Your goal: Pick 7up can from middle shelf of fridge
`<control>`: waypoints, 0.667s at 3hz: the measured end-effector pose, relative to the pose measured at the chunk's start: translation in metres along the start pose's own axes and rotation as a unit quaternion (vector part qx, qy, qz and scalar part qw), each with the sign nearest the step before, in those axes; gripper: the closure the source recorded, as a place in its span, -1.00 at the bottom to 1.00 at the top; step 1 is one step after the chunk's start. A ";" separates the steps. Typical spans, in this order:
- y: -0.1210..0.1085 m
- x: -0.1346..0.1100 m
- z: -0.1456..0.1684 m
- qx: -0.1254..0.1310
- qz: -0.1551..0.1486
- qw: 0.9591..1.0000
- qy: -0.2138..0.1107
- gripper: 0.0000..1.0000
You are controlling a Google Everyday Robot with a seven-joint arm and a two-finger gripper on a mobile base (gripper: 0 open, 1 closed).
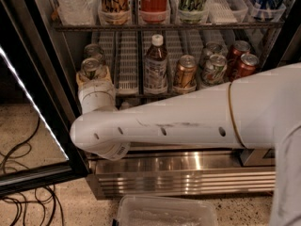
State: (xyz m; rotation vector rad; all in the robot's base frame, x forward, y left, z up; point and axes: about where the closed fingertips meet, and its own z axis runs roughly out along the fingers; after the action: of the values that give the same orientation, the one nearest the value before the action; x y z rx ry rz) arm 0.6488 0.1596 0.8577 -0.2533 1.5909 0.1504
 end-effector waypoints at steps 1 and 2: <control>-0.011 -0.008 -0.007 -0.010 0.017 1.000 -0.008 1.00; -0.021 -0.019 -0.017 -0.036 0.033 0.999 -0.021 1.00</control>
Offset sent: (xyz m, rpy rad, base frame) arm -0.0200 -0.0330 0.0315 0.1237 -0.0337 0.1504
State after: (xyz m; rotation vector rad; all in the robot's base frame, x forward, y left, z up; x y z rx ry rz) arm 0.6380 0.1368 0.8785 -0.2523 1.5537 0.2634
